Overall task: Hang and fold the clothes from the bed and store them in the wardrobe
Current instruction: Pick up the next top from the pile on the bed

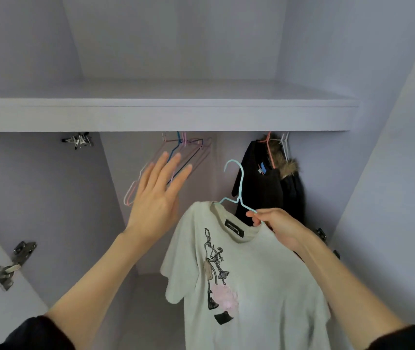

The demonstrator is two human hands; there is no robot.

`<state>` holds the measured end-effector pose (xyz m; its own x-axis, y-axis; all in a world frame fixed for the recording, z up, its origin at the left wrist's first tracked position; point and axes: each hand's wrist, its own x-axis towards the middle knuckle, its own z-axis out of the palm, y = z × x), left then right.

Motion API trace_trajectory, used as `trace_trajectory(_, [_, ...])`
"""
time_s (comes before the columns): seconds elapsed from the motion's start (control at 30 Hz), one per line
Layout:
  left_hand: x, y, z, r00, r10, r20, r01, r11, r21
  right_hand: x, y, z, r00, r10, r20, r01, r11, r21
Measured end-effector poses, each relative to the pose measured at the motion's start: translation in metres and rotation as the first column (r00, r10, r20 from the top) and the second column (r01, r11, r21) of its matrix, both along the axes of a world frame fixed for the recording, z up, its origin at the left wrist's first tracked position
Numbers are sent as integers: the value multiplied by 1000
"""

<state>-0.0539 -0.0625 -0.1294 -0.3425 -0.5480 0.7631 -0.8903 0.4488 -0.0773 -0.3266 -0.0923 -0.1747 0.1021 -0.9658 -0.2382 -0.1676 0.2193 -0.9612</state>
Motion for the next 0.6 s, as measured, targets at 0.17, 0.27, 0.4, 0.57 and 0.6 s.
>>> trace_trajectory(0.17, [-21, -27, 37, 979, 185, 82, -175, 978, -115, 6, -36, 10, 981, -23, 190, 33, 998, -49])
trace_trajectory(0.27, [-17, -44, 42, 959, 260, 116, -256, 966, -46, 5, -60, 15, 967, -50, 251, 73, 994, -85])
trace_trajectory(0.4, [-7, -62, 36, 942, 268, 201, -261, 963, -61, 0, -98, 21, 938, -90, 334, 132, 986, -105])
trace_trajectory(0.57, [-9, -72, 29, 929, 306, 207, -274, 947, -170, -4, -144, 33, 887, -145, 438, 230, 962, -149])
trace_trajectory(0.6, [-8, -74, 28, 930, 306, 206, -269, 945, -187, -4, -152, 34, 871, -148, 469, 239, 961, -141])
